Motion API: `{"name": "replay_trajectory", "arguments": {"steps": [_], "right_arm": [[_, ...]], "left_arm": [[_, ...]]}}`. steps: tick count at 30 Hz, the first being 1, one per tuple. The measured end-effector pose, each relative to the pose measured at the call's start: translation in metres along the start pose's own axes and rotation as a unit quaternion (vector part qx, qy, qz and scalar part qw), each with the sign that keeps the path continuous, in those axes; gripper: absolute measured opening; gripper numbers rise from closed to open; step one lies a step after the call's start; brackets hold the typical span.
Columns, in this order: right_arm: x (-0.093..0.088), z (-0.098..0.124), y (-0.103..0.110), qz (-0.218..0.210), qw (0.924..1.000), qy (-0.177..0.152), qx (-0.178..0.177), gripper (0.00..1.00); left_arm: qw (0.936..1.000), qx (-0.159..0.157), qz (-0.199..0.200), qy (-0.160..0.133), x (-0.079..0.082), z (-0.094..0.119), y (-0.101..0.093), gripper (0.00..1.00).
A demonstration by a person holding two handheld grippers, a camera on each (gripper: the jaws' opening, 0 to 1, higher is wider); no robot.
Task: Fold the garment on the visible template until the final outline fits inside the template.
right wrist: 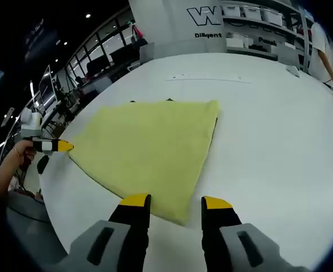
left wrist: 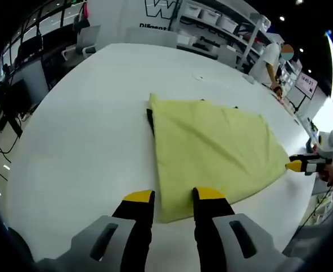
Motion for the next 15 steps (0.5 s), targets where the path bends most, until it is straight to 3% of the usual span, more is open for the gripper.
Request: {"name": "replay_trajectory", "arguments": {"steps": [10,15], "right_arm": [[-0.0091,-0.0018,0.0006,-0.025,0.9997,0.007,0.002,0.09],[-0.0098,-0.0028,-0.0005,-0.024,0.9997,0.006,0.002,0.03]], "left_arm": [[1.0,-0.002,-0.009,-0.001,-0.0032,0.0029,0.0,0.07],[0.9997,-0.006,-0.021,-0.011,-0.0028,0.0038,-0.0018,0.04]]}}
Point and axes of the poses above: the point that each gripper's makers call its tool centre point, and the gripper's own axes: z roughly backward along the fingers, y roughly to its left, x roughly out of its top, the point moved 1 cm from there along z, roughly backward along the fingers, and after that the axes turned 13 degrees about -x, right-handed, at the moved point
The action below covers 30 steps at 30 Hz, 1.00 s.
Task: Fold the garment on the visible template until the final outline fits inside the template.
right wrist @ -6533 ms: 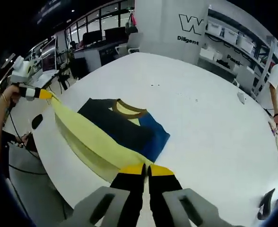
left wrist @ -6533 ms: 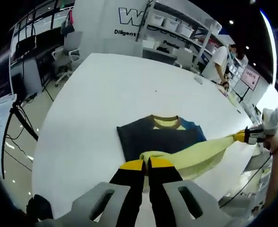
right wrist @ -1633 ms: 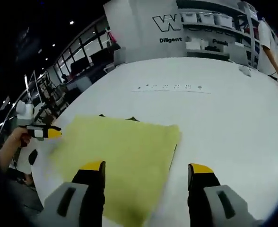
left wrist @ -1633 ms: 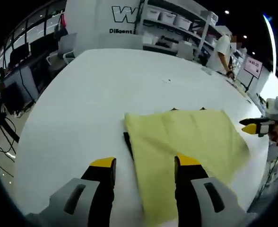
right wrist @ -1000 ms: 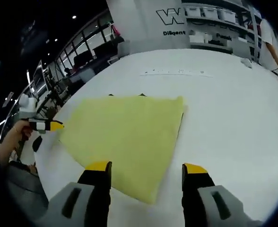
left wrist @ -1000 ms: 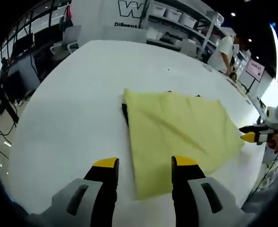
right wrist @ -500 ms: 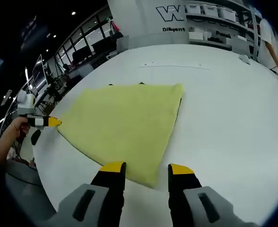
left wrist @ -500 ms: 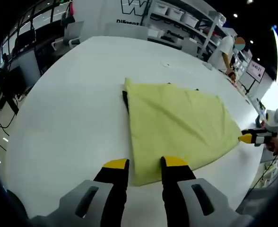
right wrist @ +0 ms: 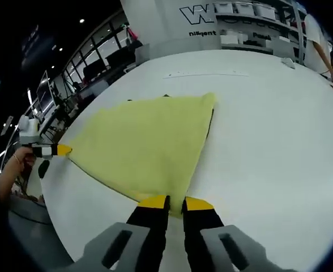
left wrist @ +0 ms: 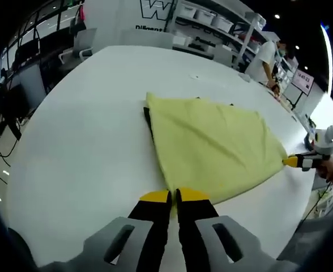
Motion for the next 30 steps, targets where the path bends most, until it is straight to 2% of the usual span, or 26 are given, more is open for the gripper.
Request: {"name": "replay_trajectory", "arguments": {"steps": [9,19,30], "right_arm": [[-0.002,0.003,0.0,0.017,0.9998,0.0,-0.01,0.0],[-0.017,0.013,0.001,0.033,0.999,0.027,-0.012,0.0],[-0.033,0.024,0.005,0.041,0.9984,0.037,-0.014,0.0]], "left_arm": [[0.9998,-0.005,0.003,-0.017,-0.007,0.006,-0.003,0.03],[0.9998,-0.014,0.008,-0.011,-0.021,0.013,-0.009,0.03],[0.9998,-0.016,0.009,-0.008,-0.032,0.02,-0.013,0.03]]}}
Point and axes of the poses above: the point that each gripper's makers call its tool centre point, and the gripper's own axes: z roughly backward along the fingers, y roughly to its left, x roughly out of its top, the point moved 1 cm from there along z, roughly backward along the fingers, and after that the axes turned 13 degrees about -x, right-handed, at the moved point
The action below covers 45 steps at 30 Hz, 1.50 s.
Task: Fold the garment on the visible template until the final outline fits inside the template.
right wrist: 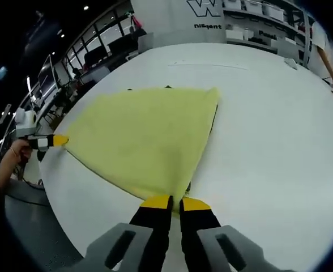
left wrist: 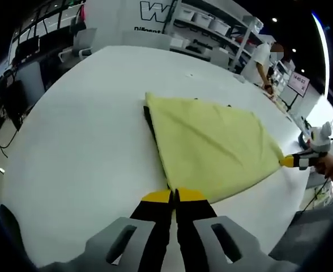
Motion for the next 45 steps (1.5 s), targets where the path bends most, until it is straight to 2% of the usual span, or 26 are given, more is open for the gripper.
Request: {"name": "replay_trajectory", "arguments": {"steps": [6,11,19,23,25,27,29,32,38,45], "right_arm": [[-0.005,0.003,0.001,0.004,1.0,0.001,-0.002,0.0],[-0.007,0.004,0.002,0.01,0.9999,-0.001,-0.004,0.0],[-0.008,0.004,0.003,0.034,0.9993,-0.012,-0.007,0.0],[-0.006,0.004,0.001,0.011,0.9998,-0.016,-0.008,0.01],[-0.003,0.004,-0.001,0.007,0.9994,-0.026,-0.019,0.06],[0.0,0.004,-0.004,0.007,0.9988,-0.034,-0.034,0.19],[0.002,0.007,-0.003,0.0,0.9988,-0.038,-0.032,0.28],[0.009,0.012,-0.001,-0.004,0.9984,-0.05,-0.026,0.36],[0.019,0.026,0.006,-0.003,0.9976,-0.067,-0.021,0.59],[0.029,0.045,0.019,0.004,0.9965,-0.083,-0.011,0.71]], "left_arm": [[1.0,0.001,0.001,0.004,-0.004,0.001,0.0,0.03],[0.9998,0.007,-0.015,0.013,-0.007,0.003,0.0,0.03],[0.9997,0.015,-0.009,0.014,-0.009,0.002,0.004,0.06],[0.9998,0.017,0.006,0.008,-0.009,0.002,0.005,0.08],[0.9997,0.023,0.004,0.011,-0.009,0.004,0.006,0.11],[0.9992,0.032,-0.017,0.016,-0.008,0.006,0.008,0.18],[0.9993,0.033,-0.014,0.014,-0.008,0.007,0.007,0.25],[0.9995,0.028,-0.01,0.01,-0.006,0.008,0.005,0.31],[0.9992,0.022,-0.034,-0.003,0.002,0.02,-0.012,0.5],[0.9985,0.014,-0.05,-0.015,0.006,0.032,-0.029,0.65]]}}
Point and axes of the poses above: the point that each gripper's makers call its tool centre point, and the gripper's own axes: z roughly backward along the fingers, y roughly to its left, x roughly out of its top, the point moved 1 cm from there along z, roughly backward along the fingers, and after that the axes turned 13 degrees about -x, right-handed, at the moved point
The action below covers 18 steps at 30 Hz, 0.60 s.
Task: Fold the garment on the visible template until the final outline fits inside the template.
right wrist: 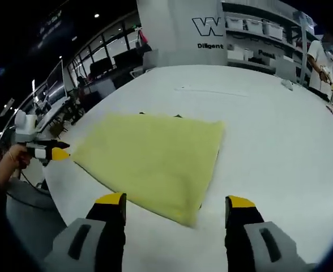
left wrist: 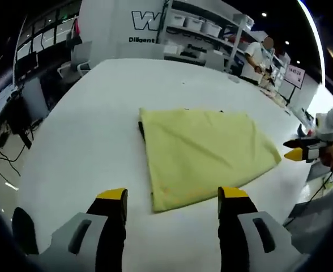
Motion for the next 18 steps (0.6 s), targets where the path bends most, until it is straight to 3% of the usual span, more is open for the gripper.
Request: {"name": "replay_trajectory", "arguments": {"steps": [4,6,14,18], "right_arm": [[0.004,0.008,0.007,0.004,1.0,-0.005,0.002,0.77],[0.006,0.013,0.01,0.009,0.9999,-0.007,0.004,0.8],[0.007,0.031,0.019,0.003,0.9998,-0.014,0.012,0.93],[0.003,0.04,0.02,0.001,0.9999,-0.011,0.011,0.95]], "left_arm": [[0.9999,-0.014,-0.004,0.003,0.002,0.005,-0.01,0.69],[0.9998,-0.02,-0.003,-0.009,0.007,0.009,-0.017,0.72],[0.9997,-0.018,-0.006,-0.014,0.009,0.022,-0.022,0.83],[0.9985,-0.024,-0.009,-0.048,0.017,0.034,-0.031,0.87]]}}
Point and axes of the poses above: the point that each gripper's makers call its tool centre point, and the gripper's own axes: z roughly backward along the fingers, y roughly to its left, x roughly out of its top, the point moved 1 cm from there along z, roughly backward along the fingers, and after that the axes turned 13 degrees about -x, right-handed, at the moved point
